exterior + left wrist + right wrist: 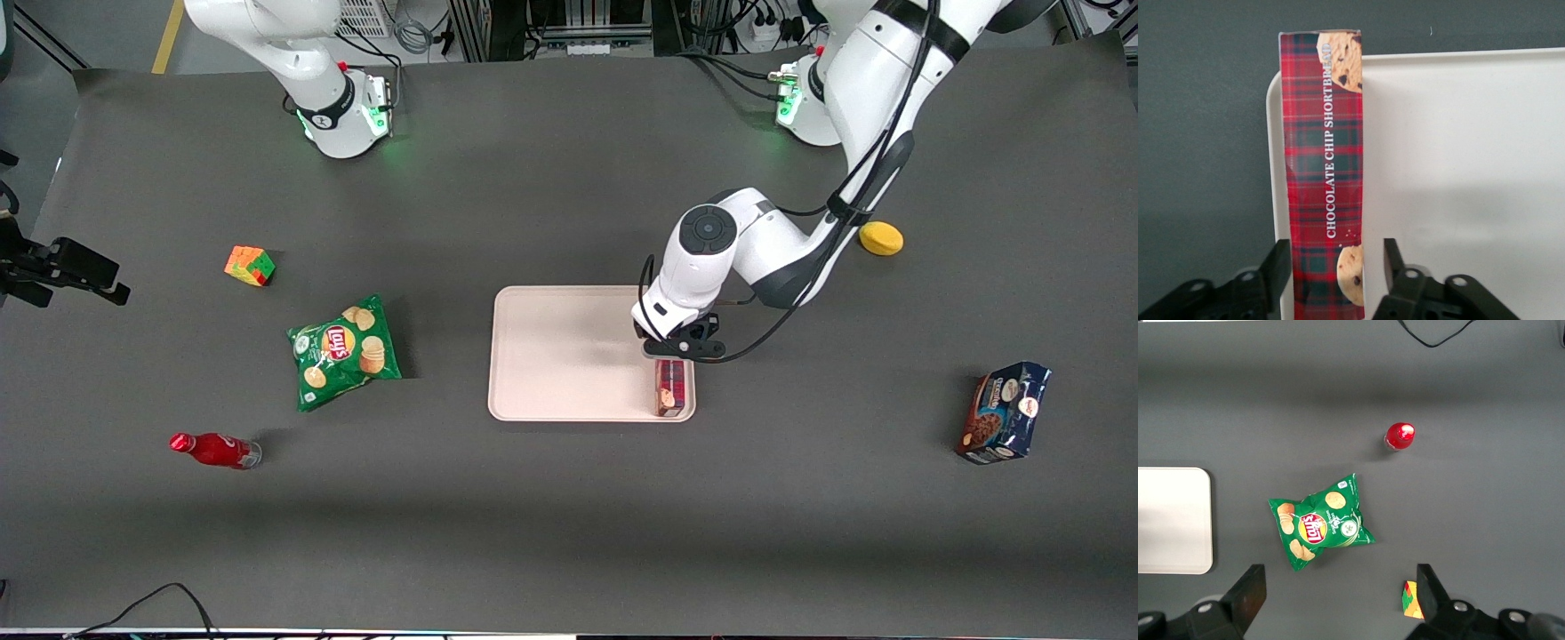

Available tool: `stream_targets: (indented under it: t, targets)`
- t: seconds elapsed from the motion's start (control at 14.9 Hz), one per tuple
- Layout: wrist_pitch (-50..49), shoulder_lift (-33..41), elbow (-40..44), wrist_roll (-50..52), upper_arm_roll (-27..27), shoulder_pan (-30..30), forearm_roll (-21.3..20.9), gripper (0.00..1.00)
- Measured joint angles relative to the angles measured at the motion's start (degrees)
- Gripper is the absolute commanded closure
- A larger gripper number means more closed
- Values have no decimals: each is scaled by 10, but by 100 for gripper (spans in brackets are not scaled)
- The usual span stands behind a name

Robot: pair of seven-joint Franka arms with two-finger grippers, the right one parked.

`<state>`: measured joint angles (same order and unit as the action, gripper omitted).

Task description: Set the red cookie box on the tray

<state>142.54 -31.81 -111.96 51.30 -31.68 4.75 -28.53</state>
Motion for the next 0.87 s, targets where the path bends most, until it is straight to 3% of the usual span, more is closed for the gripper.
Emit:
stream_targets:
  t: [0.47, 0.54, 0.74, 0.87]
  targets:
    - [-50, 8, 38, -5, 1, -5, 0, 0]
    - [-81, 14, 56, -19, 1, -5, 12, 0]
    - [-168, 46, 117, -120, 2, -12, 116, 0]
    - [-237, 73, 155, -174, 5, -28, 151, 0]
